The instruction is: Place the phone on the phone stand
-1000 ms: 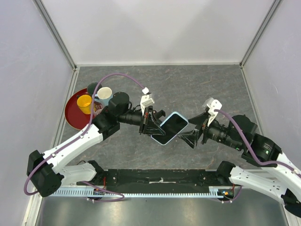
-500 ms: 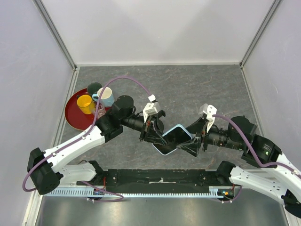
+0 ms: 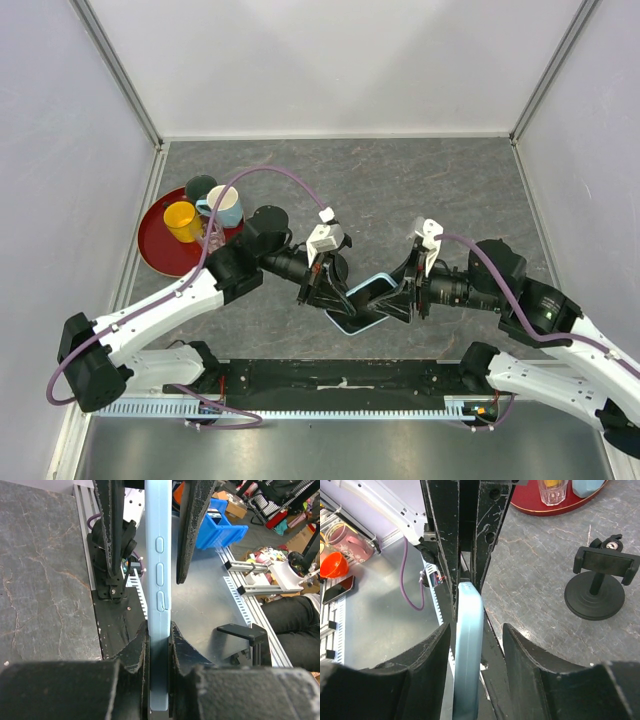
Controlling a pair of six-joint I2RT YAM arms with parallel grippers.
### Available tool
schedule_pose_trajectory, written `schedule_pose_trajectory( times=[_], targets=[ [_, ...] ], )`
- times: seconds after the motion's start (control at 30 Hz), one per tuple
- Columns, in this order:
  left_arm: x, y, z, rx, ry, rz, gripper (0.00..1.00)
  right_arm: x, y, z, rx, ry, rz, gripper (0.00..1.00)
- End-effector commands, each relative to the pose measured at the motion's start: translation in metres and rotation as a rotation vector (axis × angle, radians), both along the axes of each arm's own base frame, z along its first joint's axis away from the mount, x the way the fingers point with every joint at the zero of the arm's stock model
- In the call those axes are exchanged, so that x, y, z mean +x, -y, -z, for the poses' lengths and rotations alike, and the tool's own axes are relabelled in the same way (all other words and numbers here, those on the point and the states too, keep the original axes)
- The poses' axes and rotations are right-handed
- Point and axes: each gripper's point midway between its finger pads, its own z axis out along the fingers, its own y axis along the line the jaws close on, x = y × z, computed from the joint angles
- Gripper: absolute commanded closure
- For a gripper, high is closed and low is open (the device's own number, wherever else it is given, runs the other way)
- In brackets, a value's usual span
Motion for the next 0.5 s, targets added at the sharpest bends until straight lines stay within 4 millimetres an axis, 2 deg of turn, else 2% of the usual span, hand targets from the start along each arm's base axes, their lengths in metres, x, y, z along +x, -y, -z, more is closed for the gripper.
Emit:
schedule_pose_trajectory(
  times=[0.0,0.2,0.27,0.33,0.37,0.4,0.47],
  targets=[
    [-0.007,-0.001,-0.022,-0.087,0.106,0.044,0.98,-0.005,-0.005,-0.025,0.064,0.048,-0.049,0.47],
    [-0.005,-0.001,-0.022,-0.089,0.116,0.033,0.98,-0.020,-0.008,-0.021,0.066,0.031,-0.140,0.51],
    [-0.005,0.000,-0.022,-0.087,0.114,0.033,0.98,-0.022,-0.008,-0.019,0.065,0.034,-0.152,0.60],
    [-0.004,0.000,-0.021,-0.086,0.115,0.030,0.98,-0.022,-0.007,-0.021,0.072,0.047,-0.147,0.76],
    [-0.004,0.000,-0.021,-0.086,0.115,0.030,0.98,-0.019,-0.005,-0.022,0.076,0.057,-0.128,0.85],
    [-0.004,0.000,-0.021,-0.084,0.112,0.030,0.98,-0.016,-0.003,-0.026,0.083,0.074,-0.105,1.00],
    [-0.003,0.001,-0.023,-0.082,0.111,0.022,0.97,-0.009,0.001,-0.028,0.090,0.096,-0.057,1.00]
  ],
)
